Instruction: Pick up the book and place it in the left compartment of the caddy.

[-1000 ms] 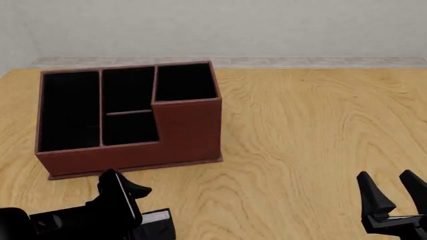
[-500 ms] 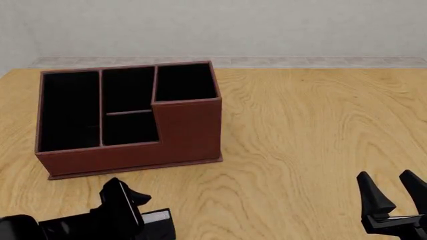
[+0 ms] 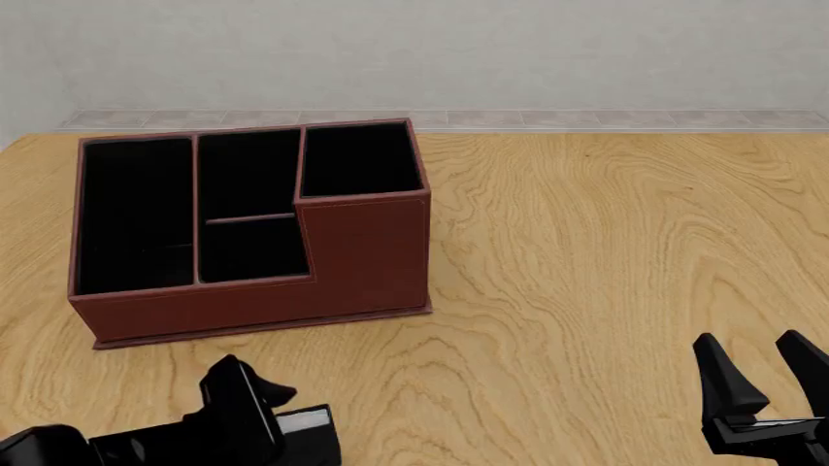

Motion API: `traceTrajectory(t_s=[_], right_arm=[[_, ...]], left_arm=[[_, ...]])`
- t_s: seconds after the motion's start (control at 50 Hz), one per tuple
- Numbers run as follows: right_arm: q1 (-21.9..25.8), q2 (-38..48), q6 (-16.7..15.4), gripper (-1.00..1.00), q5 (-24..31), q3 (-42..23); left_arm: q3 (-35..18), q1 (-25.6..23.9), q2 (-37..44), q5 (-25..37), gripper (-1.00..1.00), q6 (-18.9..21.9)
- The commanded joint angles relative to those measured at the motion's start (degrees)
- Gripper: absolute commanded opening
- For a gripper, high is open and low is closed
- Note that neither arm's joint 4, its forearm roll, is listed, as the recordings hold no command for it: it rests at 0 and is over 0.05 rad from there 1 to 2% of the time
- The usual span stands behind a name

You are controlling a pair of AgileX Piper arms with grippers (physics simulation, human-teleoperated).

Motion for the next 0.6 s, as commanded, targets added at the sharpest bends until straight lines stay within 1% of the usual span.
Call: traceTrajectory(t_s=[0.02,0.16,0.22,0.24,0.26,0.28,0.3,0.36,0.4,0.42,0.46,0.5,0.58,0.6], right_arm=[[-0.02,-0.13,-0.10,1.00,0.10,0.00],[-0.01,-0.15,-0.12,1.00,0.13,-0.01],[-0.05,-0.01,-0.08,1.00,-0.03,-0.01],[-0.07,0.00,0.01,1.00,-0.07,0.00],[-0.07,0.00,0.01,1.00,-0.07,0.00],[-0.07,0.01,0.02,1.00,-0.06,0.00],[-0.07,0.01,0.02,1.00,-0.06,0.00],[-0.10,0.00,0.03,1.00,-0.03,0.00],[-0.11,-0.20,-0.01,1.00,0.14,-0.01],[-0.13,-0.26,0.01,1.00,0.19,-0.01],[-0.14,-0.24,0.00,1.00,0.17,-0.01],[-0.15,-0.30,-0.01,1.00,0.21,0.00],[-0.18,-0.30,0.11,1.00,0.22,-0.01],[-0.18,-0.21,0.12,1.00,0.14,-0.01]], left_arm=[[1.01,0.05,1.67,-2.33,1.00,-0.15],[1.18,0.14,1.45,-2.57,1.00,-0.35],[0.70,0.36,0.20,-1.95,1.00,-0.71],[-0.64,1.30,-2.49,-0.39,-1.00,-1.10],[-0.66,1.30,-2.56,-0.30,-1.00,-1.10],[-2.96,2.35,-5.22,1.80,-1.00,-2.45],[-4.50,4.26,-6.08,2.33,-1.00,-2.20],[-7.62,2.32,-11.55,7.05,-1.00,-4.94],[-9.38,1.44,-12.81,9.38,-1.00,-6.25],[-9.89,2.19,-12.46,9.46,-1.00,-5.49],[-10.13,1.76,-13.63,9.84,-1.00,-5.37],[-11.17,2.71,-13.59,10.28,-1.00,-5.12],[-13.11,2.96,-14.62,11.81,-1.00,-6.79],[-13.47,3.73,-15.51,11.70,-1.00,-6.69]])
